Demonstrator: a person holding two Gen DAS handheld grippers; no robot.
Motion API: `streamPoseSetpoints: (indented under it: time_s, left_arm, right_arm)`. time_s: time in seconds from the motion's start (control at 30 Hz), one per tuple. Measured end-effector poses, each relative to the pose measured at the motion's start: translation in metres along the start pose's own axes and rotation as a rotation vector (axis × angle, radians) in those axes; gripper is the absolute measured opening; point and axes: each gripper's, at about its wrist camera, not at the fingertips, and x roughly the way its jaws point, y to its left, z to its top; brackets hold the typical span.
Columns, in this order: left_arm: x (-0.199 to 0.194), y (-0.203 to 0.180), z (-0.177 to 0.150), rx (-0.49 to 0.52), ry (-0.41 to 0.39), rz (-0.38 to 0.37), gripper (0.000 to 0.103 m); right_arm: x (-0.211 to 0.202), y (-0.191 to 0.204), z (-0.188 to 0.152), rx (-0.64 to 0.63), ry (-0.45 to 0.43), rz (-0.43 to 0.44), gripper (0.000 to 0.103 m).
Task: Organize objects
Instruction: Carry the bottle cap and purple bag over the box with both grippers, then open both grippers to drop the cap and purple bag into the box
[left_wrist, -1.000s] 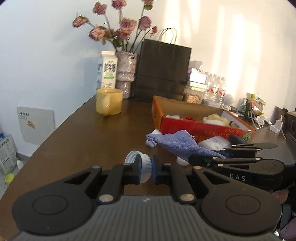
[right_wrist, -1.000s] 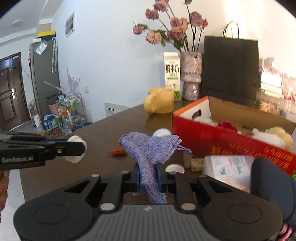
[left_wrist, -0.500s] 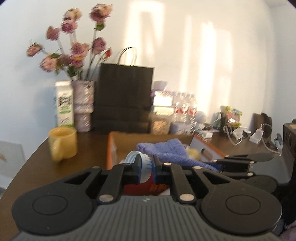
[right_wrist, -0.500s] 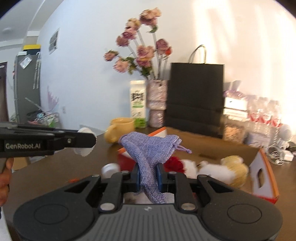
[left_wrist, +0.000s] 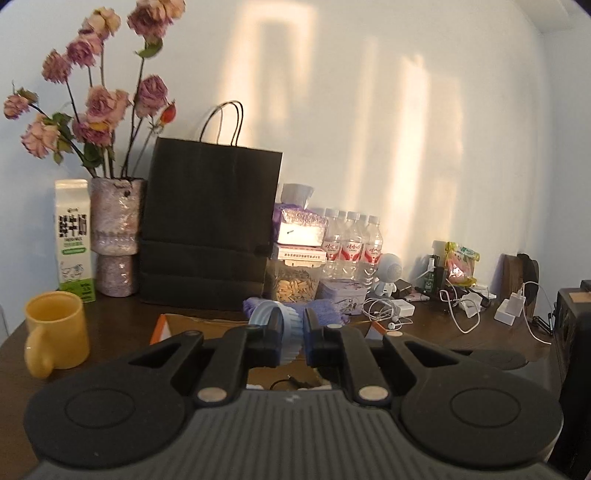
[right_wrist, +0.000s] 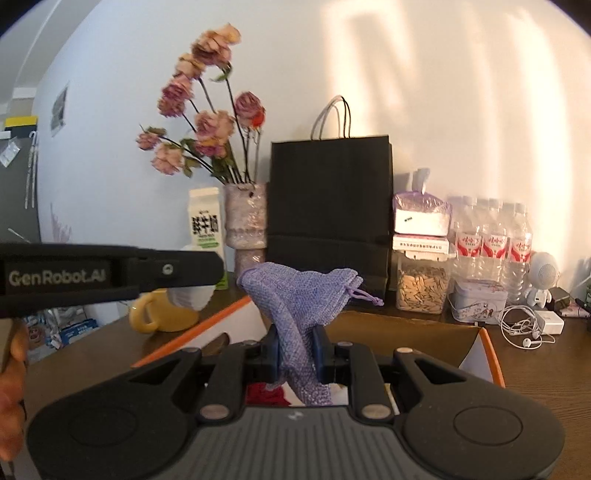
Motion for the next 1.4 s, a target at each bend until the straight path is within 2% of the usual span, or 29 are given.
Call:
streamPoseSetpoints:
  time_s: [0.27, 0.57, 0.63, 0.67, 0.7, 0.73, 0.77, 1.0, 1.4]
  left_arm:
    - [0.043, 0.017, -0.009, -0.017, 0.066, 0.005, 0.012]
    - [0.055, 0.028, -0.012, -0.024, 0.09, 0.028, 0.012]
    - [0.057, 0.029, -0.013, -0.024, 0.104, 0.04, 0.022]
    - [0.058, 0.03, -0.014, -0.024, 0.108, 0.047, 0.046]
    - [0.059, 0.031, -0.015, -0.024, 0.108, 0.055, 0.084]
    - [0.059, 0.031, -0.015, -0.02, 0.107, 0.067, 0.101]
    - [0.058, 0.03, -0.016, -0.012, 0.097, 0.089, 0.103]
    - [0.062, 0.031, -0.017, -0.009, 0.114, 0.132, 0.103]
    - [0.061, 0.029, -0.018, -0.002, 0.116, 0.128, 0.103]
  right_arm:
    - [0.03, -0.018, -0.005, 0.016, 0.053, -0.03, 0.016]
    - [0.04, -0.023, -0.01, 0.019, 0.096, -0.045, 0.018]
    - [0.039, -0.025, -0.01, 0.022, 0.099, -0.056, 0.025]
    - [0.038, -0.025, -0.01, 0.026, 0.097, -0.062, 0.036]
    - [0.037, -0.027, -0.01, 0.031, 0.099, -0.071, 0.047]
    - [0.037, -0.028, -0.011, 0.035, 0.103, -0.077, 0.082]
    - [0.037, -0.029, -0.012, 0.039, 0.108, -0.084, 0.103]
    - [0.034, -0.03, -0.013, 0.038, 0.107, -0.093, 0.103]
    - [0.033, -0.029, -0.014, 0.037, 0.11, -0.097, 0.103]
